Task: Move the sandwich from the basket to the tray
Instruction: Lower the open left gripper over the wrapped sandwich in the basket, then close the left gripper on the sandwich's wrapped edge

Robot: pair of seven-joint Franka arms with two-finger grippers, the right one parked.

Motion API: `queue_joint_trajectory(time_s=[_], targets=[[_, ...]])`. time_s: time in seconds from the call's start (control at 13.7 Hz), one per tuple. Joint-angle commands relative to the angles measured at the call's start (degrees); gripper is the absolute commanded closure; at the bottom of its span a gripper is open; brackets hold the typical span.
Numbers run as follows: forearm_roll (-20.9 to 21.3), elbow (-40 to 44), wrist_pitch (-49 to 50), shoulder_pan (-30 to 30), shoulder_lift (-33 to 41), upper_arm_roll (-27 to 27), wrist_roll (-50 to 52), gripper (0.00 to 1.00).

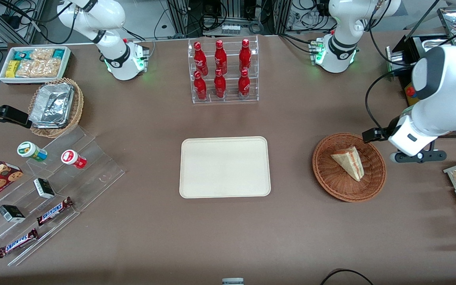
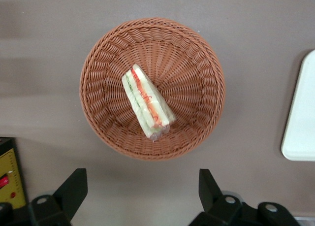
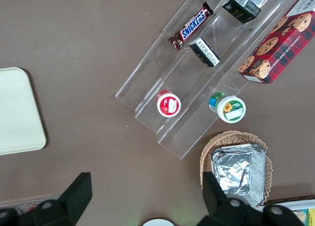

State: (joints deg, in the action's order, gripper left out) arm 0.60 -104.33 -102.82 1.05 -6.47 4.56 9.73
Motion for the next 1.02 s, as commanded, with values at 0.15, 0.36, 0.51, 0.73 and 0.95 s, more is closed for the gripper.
queue_joint_trajectory(time_s=[0.15,0.36,0.51,0.73,0.95], targets=[[0.3,-7.5,-7.1,-0.2,2.5,-0.2,11.8,0.00],[0.3,-14.1,-14.8,-0.2,3.1,-0.3,15.4,0.00],[0.3,-19.0,-20.5,-0.1,3.4,-0.2,16.3,0.00],[0.3,-22.5,-25.3,-0.1,3.0,-0.2,18.5,0.00],[0.3,-22.9,-26.6,-0.1,2.4,-0.3,19.7,0.00]])
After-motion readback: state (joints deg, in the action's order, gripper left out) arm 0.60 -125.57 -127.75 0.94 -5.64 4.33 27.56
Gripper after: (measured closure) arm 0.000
